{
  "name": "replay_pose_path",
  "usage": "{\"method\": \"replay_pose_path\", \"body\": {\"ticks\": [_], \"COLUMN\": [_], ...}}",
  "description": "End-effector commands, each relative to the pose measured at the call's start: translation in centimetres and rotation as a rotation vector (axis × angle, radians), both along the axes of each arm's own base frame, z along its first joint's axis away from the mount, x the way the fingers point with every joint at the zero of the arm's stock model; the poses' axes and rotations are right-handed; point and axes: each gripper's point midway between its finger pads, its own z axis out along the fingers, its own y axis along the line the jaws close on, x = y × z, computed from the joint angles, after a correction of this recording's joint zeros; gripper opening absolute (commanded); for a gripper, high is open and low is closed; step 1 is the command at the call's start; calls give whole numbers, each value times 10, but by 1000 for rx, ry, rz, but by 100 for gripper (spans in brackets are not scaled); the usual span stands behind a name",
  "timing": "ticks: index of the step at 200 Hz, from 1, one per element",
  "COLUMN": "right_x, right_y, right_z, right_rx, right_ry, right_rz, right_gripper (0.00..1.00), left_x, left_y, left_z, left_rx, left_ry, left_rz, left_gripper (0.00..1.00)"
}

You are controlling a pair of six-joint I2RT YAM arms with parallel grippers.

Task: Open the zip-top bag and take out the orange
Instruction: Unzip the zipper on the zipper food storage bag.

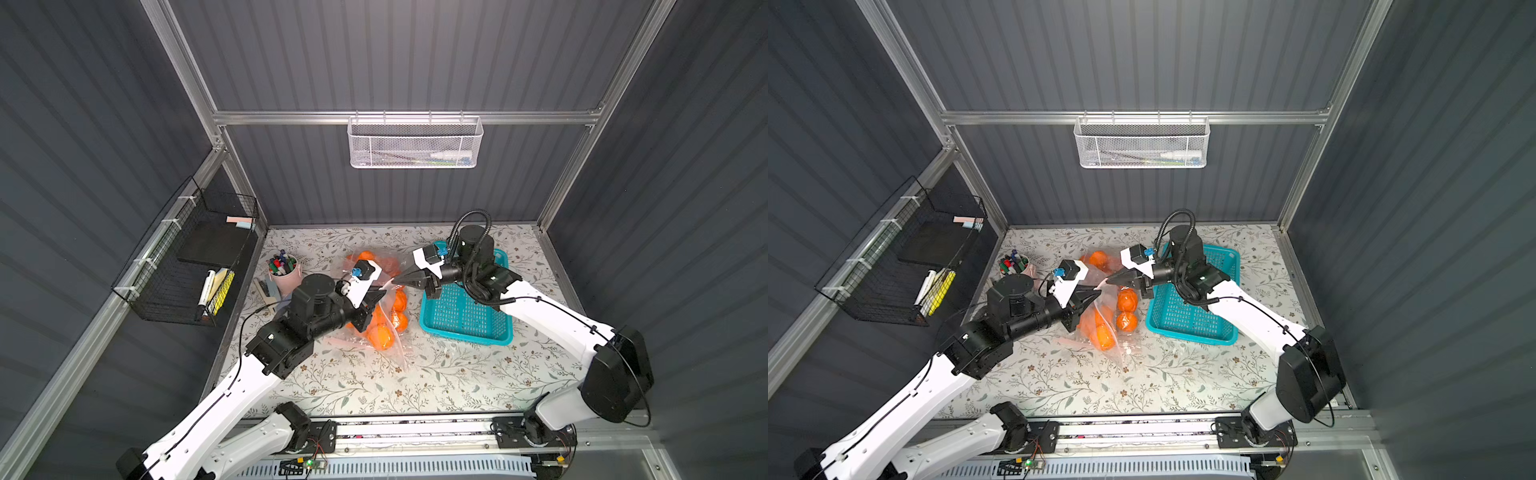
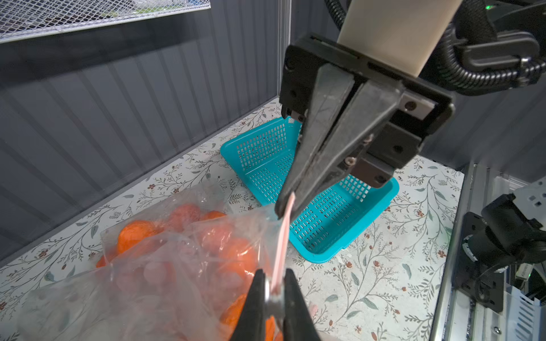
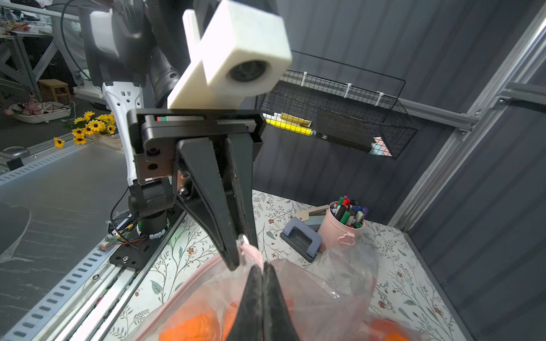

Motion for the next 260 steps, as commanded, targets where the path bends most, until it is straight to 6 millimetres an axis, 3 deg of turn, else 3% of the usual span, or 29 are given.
{"method": "replay_pose_path", "body": {"ticks": [1,60,99,135,260], "right_x": [30,56,60,76,97], "right_y": [-26,-56,-64,-76,-95], "right_z": [44,67,70,70,63], "right_rx": [86,122,129,130,121], "right_ry": [-55,-23,-23,-3,21], "right_rz": [-165,-315,-342,-411,-472], "right_gripper": [0,0,0,0,0], "left_x": [-12,-23,-29,-38,-58], "left_y": [23,32,43,53,64], "left_z": [-52,-24,-5,7,19], "left_rx": [153,159,177,178,163], "left_ry": [206,303,339,370,391], "left_rz": [66,99,143,170,172], "left_gripper": [1,3,4,5,9]}}
